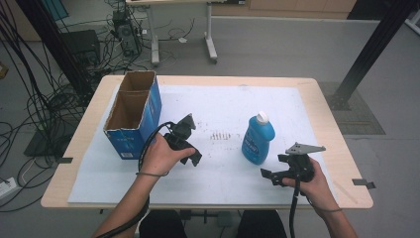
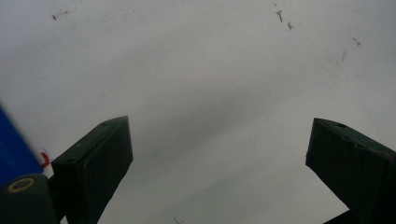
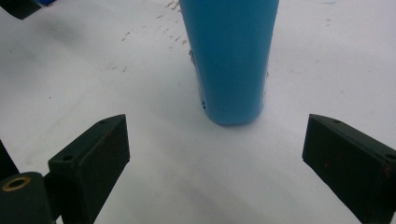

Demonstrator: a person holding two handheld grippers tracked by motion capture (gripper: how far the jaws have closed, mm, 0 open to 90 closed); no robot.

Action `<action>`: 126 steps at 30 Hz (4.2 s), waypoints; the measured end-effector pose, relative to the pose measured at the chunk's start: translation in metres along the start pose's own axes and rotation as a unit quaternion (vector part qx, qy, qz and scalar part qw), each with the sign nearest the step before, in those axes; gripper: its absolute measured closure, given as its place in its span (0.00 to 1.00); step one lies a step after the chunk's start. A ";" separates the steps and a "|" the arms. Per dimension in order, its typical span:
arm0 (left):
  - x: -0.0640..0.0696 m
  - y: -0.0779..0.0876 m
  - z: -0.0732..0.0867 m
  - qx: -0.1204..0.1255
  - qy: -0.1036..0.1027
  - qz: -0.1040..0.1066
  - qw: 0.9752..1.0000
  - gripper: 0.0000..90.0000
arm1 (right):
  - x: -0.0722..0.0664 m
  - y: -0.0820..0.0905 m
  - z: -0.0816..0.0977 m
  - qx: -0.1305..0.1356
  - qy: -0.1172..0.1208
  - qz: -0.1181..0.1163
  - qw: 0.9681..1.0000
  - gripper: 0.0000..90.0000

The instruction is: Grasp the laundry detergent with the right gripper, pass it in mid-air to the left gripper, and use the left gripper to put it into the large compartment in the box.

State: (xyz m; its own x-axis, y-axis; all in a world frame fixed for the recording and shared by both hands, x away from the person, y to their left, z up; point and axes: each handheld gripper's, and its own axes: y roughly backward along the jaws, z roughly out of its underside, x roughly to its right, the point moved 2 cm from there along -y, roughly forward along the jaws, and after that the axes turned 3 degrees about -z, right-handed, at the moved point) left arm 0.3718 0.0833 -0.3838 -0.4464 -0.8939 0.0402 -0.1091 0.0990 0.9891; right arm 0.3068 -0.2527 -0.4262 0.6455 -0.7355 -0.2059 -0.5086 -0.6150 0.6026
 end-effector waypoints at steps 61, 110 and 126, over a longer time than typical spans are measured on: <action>0.002 0.006 0.005 0.010 -0.004 0.012 1.000 0.08 | -0.003 -0.006 -0.001 0.158 0.038 0.021 0.987 0.07; 0.011 0.011 0.007 0.009 -0.028 0.008 1.000 0.08 | 0.004 -0.038 -0.010 0.175 0.039 0.036 0.983 0.08; 0.013 0.013 0.007 0.012 -0.031 0.012 0.999 0.08 | 0.003 -0.050 -0.020 0.179 0.047 0.030 0.982 0.08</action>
State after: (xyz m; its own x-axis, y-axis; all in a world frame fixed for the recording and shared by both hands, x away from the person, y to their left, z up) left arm 0.3582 0.0765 -0.3711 -0.5025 -0.8628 0.0553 -0.1181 0.1318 0.9842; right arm 0.3457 -0.2186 -0.4415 0.6488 -0.7548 -0.0964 -0.7044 -0.6437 0.2991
